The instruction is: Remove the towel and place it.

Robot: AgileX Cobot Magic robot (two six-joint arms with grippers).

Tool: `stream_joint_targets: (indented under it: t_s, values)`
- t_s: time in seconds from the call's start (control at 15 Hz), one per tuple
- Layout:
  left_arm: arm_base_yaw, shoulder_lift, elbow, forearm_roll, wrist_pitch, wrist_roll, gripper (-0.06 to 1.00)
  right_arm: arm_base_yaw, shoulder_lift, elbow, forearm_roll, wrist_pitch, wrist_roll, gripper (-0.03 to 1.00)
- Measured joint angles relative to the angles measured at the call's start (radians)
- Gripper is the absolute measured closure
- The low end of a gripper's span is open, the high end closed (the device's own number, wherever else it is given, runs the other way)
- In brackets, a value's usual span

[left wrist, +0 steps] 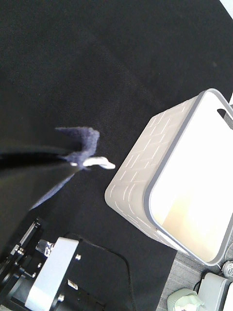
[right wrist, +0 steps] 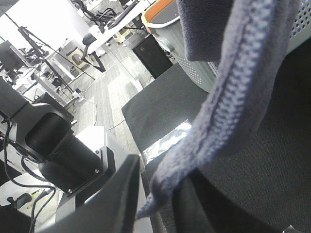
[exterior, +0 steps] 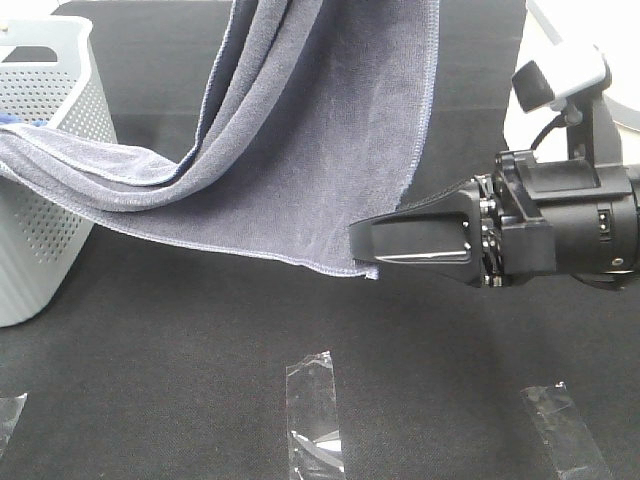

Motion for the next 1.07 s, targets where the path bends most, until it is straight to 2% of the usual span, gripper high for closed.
stream_joint_targets:
  t_s: [0.07,0.2,0.27,0.4,0.53,0.73,0.8,0.93,1.07]
  values:
    - [0.0,0.0,0.0,0.0,0.0,-0.002,0.94,0.0,0.0,0.0,0.0,0.0,0.0,0.76]
    - [0.0,0.0,0.0,0.002,0.0,-0.013,0.94,0.0,0.0,0.0,-0.001,0.0,0.02,0.93]
    - [0.0,0.0,0.0,0.014,0.0,-0.027,0.94,0.0,0.0,0.0,-0.001,0.001,0.047,0.97]
    - [0.0,0.0,0.0,0.073,0.0,-0.075,0.94,0.0,0.0,0.0,-0.002,-0.001,0.132,0.97]
    - [0.0,0.0,0.0,0.186,0.005,-0.156,0.94,0.0,0.001,-0.026,-0.053,-0.018,0.269,0.97]
    - [0.0,0.03,0.0,0.375,0.096,-0.261,0.94,0.0,0.002,-0.159,-0.302,-0.035,0.651,0.97]
    - [0.0,0.071,0.0,0.433,0.115,-0.281,0.94,0.0,0.002,-0.247,-0.473,-0.033,0.878,0.97]
    - [0.013,0.122,0.0,0.468,0.115,-0.296,0.94,0.0,-0.008,-0.377,-0.743,-0.033,1.17,0.97]
    - [0.065,0.16,0.0,0.463,0.115,-0.309,0.94,0.0,-0.012,-0.521,-1.013,-0.026,1.414,0.97]
